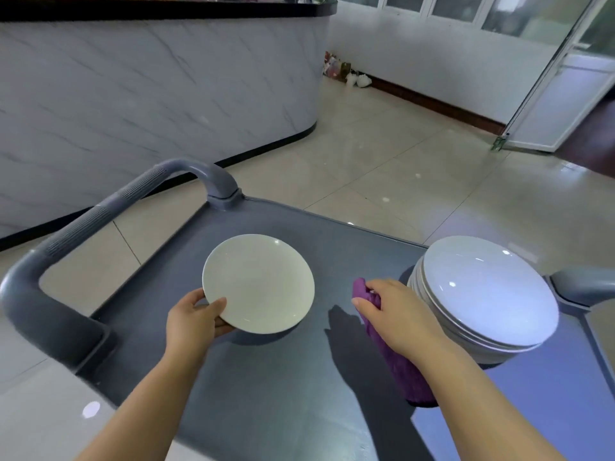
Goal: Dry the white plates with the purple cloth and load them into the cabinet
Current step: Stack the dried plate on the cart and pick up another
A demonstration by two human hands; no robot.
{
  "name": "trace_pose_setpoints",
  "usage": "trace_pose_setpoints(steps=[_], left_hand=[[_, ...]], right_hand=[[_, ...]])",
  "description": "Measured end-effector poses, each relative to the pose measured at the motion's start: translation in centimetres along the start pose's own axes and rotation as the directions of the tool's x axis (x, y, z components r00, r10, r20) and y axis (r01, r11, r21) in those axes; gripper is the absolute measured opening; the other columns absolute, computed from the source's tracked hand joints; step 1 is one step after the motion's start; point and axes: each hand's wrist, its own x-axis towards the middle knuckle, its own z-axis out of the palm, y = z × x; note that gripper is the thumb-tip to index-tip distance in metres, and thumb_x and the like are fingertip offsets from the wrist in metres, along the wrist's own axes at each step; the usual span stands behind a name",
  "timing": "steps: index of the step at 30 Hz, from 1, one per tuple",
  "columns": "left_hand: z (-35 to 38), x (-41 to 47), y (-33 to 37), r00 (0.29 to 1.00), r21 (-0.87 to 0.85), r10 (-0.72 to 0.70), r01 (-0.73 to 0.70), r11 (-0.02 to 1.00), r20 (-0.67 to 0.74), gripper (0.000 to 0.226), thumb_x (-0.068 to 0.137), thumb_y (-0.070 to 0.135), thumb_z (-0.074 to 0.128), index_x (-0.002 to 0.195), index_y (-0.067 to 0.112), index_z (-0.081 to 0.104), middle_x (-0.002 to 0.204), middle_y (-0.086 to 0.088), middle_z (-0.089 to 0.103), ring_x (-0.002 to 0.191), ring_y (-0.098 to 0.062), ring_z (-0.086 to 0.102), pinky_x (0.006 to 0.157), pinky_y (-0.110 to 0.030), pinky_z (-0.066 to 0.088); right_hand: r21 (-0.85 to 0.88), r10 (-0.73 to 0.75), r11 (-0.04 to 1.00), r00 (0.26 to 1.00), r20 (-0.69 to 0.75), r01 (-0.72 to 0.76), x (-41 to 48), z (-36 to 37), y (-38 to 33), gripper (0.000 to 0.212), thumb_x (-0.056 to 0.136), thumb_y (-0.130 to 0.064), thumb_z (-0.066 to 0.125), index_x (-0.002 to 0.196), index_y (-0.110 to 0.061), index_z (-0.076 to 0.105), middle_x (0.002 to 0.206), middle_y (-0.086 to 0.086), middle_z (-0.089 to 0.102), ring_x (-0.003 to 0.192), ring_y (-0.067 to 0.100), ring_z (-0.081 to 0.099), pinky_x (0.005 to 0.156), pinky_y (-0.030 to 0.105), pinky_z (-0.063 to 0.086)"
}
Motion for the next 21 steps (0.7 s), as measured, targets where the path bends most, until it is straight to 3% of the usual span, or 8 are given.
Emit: trace_pose_setpoints(steps=[5,11,16,19,21], left_hand=[[0.7,4.0,-0.3,1.000,0.013,-0.017,0.017,1.000,0.003,0.031,0.092,0.001,0.059,0.123,0.004,0.057,0.093,-0.017,0.069,0.075,-0.030,0.070,0.053,-0.029,0.058],[1.7,8.4,-0.4,0.999,0.050,-0.036,0.036,0.998,0.003,0.033,0.092,0.003,0.060,0.125,0.006,0.060,0.105,-0.013,0.068,0.076,-0.024,0.069,0.068,-0.033,0.057],[1.8,11.3,0.1,0.998,0.300,0.051,-0.038,0.953,-0.035,0.009,0.091,0.013,0.061,0.095,0.015,0.069,0.091,-0.004,0.068,0.085,-0.031,0.068,0.071,-0.036,0.056],[1.8,11.5,0.3,0.995,0.468,0.100,-0.081,0.880,-0.016,0.019,0.092,0.023,0.059,0.103,0.010,0.068,0.092,-0.008,0.067,0.088,-0.030,0.063,0.068,-0.034,0.047],[1.6,11.2,0.6,0.993,0.551,0.115,-0.101,0.828,0.009,0.036,0.093,0.029,0.059,0.121,0.007,0.063,0.113,-0.013,0.066,0.105,-0.032,0.059,0.079,-0.037,0.047]], right_hand=[[-0.006,0.054,0.999,0.998,-0.025,-0.054,0.8,1.2,0.1,0.022,0.096,-0.047,0.047,0.096,-0.026,0.054,0.093,-0.006,0.052,0.083,0.017,0.052,0.073,0.032,0.042],[-0.036,0.091,0.995,0.995,-0.034,-0.092,1.1,2.0,0.2,0.029,0.097,-0.046,0.044,0.113,-0.024,0.057,0.098,-0.008,0.052,0.085,0.012,0.052,0.072,0.027,0.039],[-0.032,0.103,0.994,0.995,-0.020,-0.103,1.0,2.7,0.1,0.035,0.098,-0.044,0.045,0.127,-0.028,0.053,0.109,-0.008,0.052,0.093,0.012,0.054,0.078,0.025,0.041],[-0.042,0.107,0.993,0.994,0.004,-0.106,0.7,3.0,0.1,0.037,0.097,-0.044,0.046,0.130,-0.028,0.051,0.113,-0.008,0.052,0.096,0.012,0.055,0.081,0.026,0.043],[-0.031,0.107,0.994,0.994,0.009,-0.106,0.4,3.2,0.2,0.036,0.097,-0.044,0.046,0.129,-0.028,0.051,0.112,-0.008,0.053,0.095,0.012,0.055,0.082,0.026,0.044]])
